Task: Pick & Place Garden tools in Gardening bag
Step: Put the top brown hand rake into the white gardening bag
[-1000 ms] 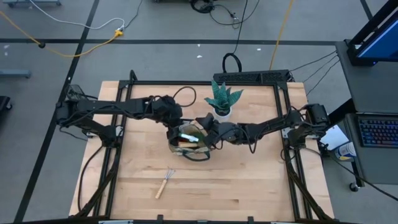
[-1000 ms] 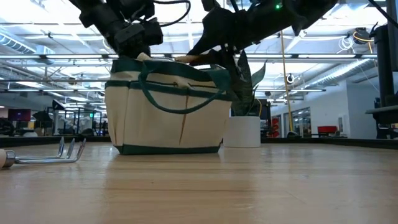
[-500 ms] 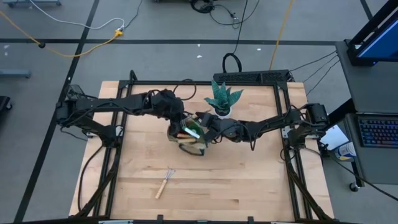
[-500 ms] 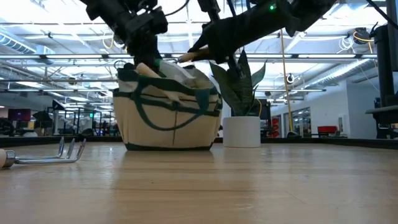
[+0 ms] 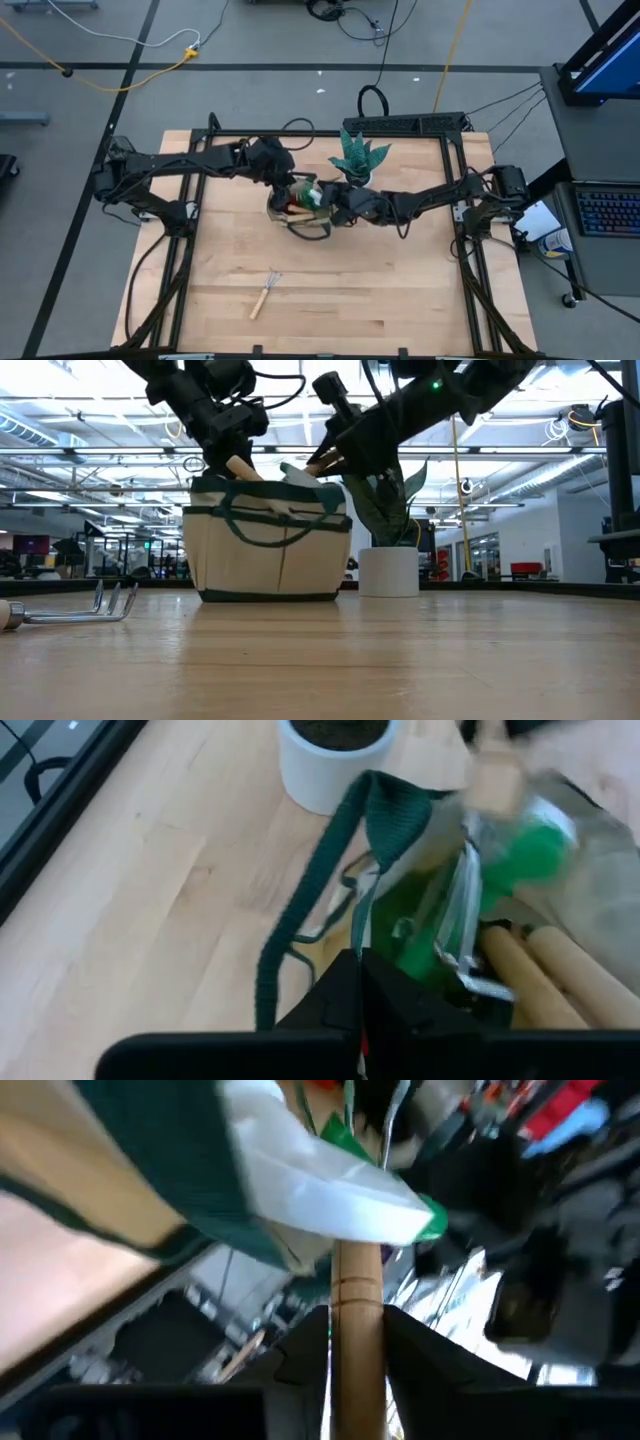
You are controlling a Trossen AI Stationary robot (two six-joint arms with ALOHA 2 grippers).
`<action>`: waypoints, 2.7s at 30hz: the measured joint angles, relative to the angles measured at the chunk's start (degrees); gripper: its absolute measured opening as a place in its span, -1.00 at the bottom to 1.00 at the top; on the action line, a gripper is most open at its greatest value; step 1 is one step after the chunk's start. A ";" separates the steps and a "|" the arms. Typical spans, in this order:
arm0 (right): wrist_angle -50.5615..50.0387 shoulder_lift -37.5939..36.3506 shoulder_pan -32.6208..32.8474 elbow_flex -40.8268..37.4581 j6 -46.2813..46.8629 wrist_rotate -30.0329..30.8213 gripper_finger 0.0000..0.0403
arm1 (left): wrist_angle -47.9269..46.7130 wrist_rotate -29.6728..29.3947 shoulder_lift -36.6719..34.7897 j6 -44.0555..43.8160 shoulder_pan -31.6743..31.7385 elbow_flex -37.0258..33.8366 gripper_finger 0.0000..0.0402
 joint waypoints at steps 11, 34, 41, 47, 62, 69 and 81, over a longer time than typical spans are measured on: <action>2.54 0.02 -3.26 -0.09 5.61 -6.10 -0.17 | -0.14 2.39 0.00 0.29 1.36 -0.03 -0.94; 3.29 -0.02 -2.05 -0.04 37.39 3.36 -0.41 | -0.59 2.28 0.00 1.64 1.55 -0.09 -0.91; -3.10 0.03 -2.21 -0.09 45.09 1.62 -0.70 | -0.16 2.28 0.00 1.53 1.55 -0.09 -0.97; -1.72 0.02 -2.06 -0.09 44.00 1.49 -0.91 | 0.70 2.30 -0.02 1.31 1.55 -0.09 -0.91; -0.91 -0.02 0.41 -0.09 57.39 3.20 -1.00 | 0.74 2.28 -0.04 1.31 1.55 -0.09 -0.97; -1.24 -0.02 0.46 -0.09 62.09 -0.04 -1.00 | 0.87 2.26 -0.04 1.33 1.55 -0.09 -0.98; -3.79 -0.04 -1.77 -0.04 68.58 -11.05 -1.00 | 0.83 2.19 -0.04 1.07 1.55 -0.09 -0.95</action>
